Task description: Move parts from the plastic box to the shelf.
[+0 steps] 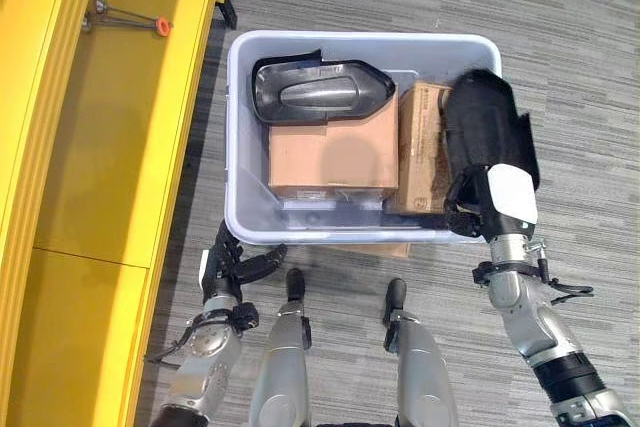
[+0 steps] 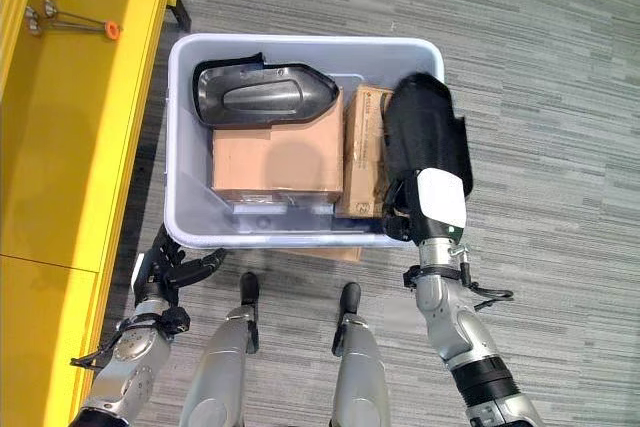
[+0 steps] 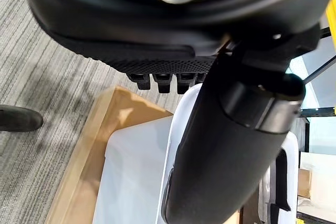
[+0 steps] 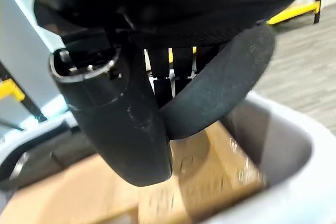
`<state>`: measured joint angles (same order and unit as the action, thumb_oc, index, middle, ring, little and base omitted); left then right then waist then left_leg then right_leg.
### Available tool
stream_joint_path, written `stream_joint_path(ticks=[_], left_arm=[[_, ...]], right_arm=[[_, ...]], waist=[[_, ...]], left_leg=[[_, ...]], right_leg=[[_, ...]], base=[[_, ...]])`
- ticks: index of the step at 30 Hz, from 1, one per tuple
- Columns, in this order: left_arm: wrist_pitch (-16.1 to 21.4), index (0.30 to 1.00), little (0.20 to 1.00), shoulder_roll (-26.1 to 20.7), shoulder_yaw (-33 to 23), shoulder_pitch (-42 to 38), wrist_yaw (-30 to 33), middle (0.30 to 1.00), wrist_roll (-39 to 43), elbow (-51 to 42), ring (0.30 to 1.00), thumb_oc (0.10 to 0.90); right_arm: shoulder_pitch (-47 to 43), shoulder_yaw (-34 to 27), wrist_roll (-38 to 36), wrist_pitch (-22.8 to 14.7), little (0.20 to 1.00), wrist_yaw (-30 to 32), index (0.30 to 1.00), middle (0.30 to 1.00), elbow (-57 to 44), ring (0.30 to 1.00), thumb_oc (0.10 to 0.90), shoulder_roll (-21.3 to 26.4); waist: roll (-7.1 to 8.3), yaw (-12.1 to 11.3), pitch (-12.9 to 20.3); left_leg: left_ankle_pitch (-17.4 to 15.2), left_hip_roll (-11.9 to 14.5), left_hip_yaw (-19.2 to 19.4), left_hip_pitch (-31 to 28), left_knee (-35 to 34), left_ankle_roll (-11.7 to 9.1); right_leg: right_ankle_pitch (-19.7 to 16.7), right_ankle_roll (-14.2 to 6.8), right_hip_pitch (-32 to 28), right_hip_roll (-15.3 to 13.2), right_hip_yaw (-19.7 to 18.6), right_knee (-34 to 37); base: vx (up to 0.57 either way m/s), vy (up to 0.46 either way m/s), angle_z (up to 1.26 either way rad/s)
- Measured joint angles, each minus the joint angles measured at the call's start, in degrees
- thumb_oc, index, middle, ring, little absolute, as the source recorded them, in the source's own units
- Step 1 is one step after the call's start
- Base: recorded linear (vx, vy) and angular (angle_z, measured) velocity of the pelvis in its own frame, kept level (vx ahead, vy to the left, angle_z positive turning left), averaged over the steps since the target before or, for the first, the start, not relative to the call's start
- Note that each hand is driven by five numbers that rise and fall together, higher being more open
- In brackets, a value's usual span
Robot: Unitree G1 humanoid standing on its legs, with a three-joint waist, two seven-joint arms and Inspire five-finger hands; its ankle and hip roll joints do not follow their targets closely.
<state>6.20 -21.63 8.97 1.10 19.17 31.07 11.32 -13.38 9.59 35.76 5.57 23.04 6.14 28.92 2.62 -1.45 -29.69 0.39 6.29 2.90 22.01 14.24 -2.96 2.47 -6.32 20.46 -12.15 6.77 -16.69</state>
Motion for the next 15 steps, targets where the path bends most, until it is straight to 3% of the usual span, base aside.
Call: stream_joint_path(ticks=[15], left_arm=[[-1.38,1.0,1.0,0.31,-2.14,2.47,-1.53,1.0,-0.53,-0.02,1.0,0.9]], right_arm=[[2.34,-4.87,-0.76,-1.13,0.3,-0.2,0.3,0.3,-6.32,0.3,0.4,1.07]], waist=[[-0.88,0.33,0.38]], left_leg=[[0.19,0.44,1.69,-5.28,-2.45,-0.26]], right_leg=[[-1.81,-0.26,-5.21,0.64,-0.88,4.35]], base=[[0.02,-0.009,-0.05]])
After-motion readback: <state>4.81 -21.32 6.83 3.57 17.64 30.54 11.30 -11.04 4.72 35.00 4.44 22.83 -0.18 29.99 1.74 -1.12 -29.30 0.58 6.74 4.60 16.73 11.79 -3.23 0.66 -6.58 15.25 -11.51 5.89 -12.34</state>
